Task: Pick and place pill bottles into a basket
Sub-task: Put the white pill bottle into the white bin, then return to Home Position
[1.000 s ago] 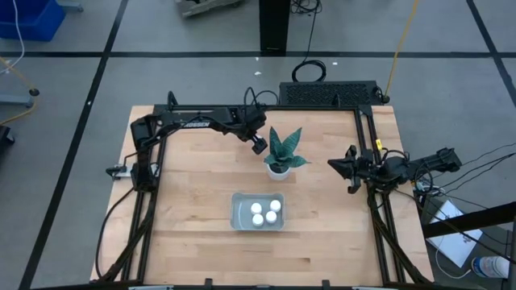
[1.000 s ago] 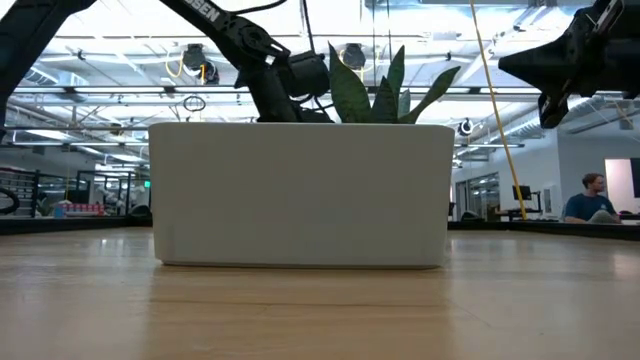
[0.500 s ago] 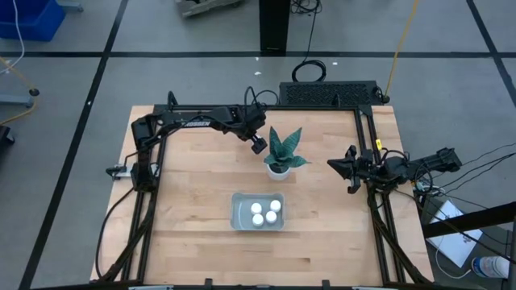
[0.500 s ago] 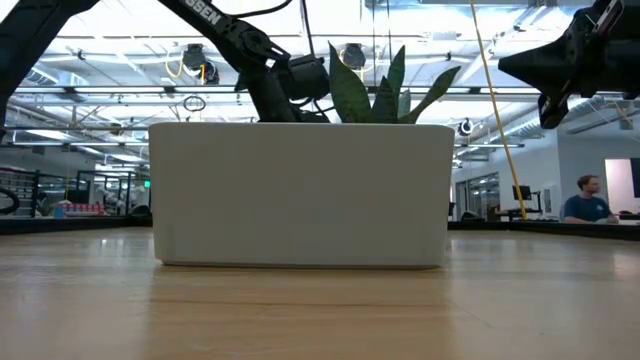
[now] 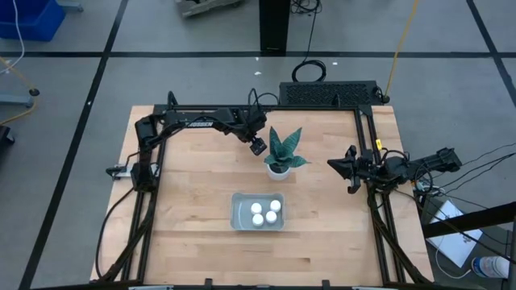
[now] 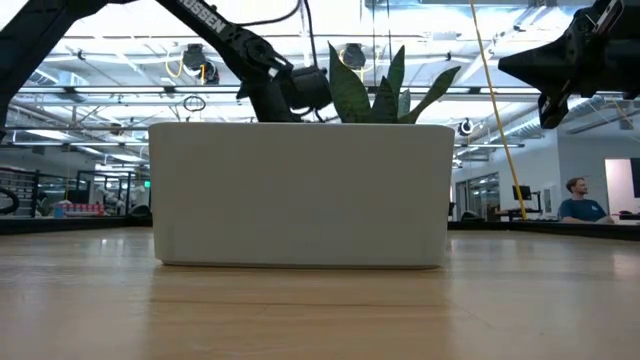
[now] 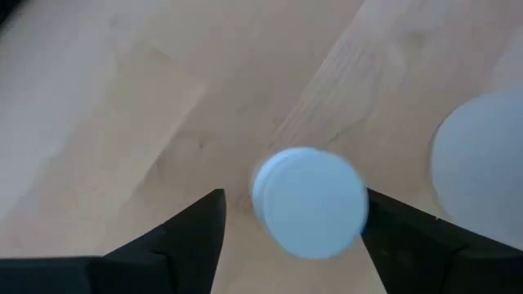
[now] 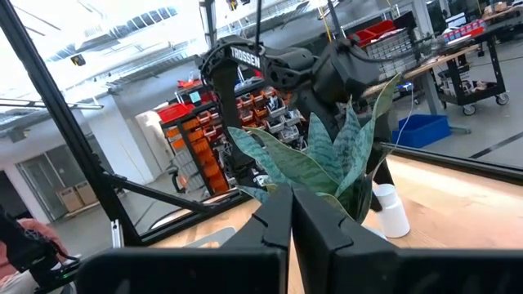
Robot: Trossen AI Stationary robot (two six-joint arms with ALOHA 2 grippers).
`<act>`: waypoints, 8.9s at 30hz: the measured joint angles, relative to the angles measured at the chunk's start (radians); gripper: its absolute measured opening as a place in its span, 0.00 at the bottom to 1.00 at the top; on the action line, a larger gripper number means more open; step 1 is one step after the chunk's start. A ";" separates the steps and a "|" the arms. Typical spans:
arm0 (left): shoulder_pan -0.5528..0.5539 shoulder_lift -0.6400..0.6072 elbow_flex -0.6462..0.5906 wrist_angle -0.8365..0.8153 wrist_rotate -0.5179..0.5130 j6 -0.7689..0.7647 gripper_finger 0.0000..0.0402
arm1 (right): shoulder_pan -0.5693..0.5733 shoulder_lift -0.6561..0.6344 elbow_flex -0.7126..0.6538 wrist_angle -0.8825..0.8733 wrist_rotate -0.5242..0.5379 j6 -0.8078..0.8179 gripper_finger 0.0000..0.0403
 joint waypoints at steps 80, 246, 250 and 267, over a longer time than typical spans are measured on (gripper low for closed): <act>-0.570 -0.844 0.000 -0.449 0.158 -0.530 0.42 | 0.000 0.000 0.000 0.000 0.000 0.000 0.01; -0.534 -1.976 -1.349 0.293 -0.317 -0.082 0.03 | 0.000 0.000 0.001 0.000 0.000 0.000 0.01; -0.534 -1.976 -1.349 0.293 -0.317 -0.080 0.09 | 0.000 0.000 0.001 0.000 0.000 0.000 0.01; -0.534 -1.976 -1.349 0.293 -0.317 -0.079 0.17 | 0.000 0.000 0.001 0.000 0.000 0.000 0.01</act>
